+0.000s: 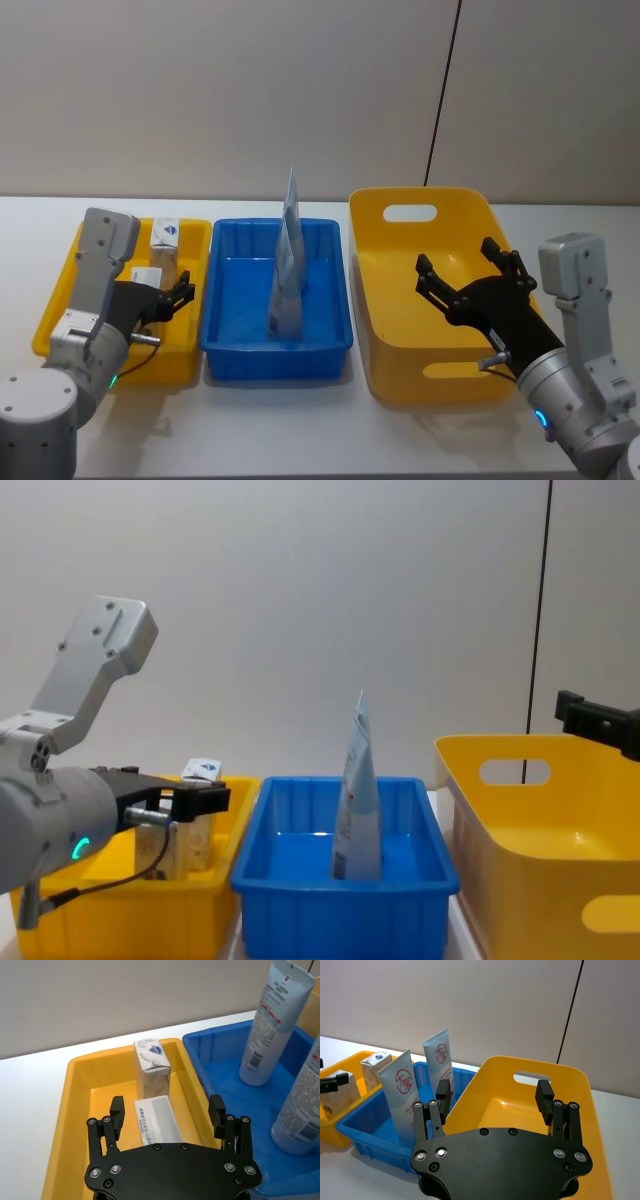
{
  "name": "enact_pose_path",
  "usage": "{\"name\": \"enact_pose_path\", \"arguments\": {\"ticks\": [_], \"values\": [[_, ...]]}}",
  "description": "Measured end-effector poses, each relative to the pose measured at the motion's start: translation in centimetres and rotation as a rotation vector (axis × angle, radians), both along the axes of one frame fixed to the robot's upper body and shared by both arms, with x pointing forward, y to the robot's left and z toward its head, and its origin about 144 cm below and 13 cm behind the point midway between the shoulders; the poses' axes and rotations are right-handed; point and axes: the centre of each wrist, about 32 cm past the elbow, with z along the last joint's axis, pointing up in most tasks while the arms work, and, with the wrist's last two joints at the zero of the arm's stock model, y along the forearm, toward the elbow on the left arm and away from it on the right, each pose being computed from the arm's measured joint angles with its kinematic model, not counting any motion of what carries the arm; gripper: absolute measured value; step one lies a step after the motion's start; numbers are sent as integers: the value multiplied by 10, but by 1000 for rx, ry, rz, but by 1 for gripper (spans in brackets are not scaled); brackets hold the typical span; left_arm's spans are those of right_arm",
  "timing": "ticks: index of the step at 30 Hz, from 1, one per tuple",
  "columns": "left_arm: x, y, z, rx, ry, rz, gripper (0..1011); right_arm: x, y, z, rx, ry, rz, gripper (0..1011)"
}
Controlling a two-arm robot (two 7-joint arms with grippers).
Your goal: Bimanual collaborative sorting of washing and personal care products
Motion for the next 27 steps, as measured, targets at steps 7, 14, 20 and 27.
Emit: {"name": "enact_pose_path", "arguments": {"ticks": [7,14,20,27], "values": [[9,0,0,21,-1,19,1001,0,0,0,0,0,0,1001],[16,0,0,25,2,29,1001,0,0,0,0,0,0,1001],[18,-1,1,18,17,34,1002,0,0,0,0,0,0,1001],[15,-2,5,9,63,39,1001,0,0,0,0,0,0,1001]]}}
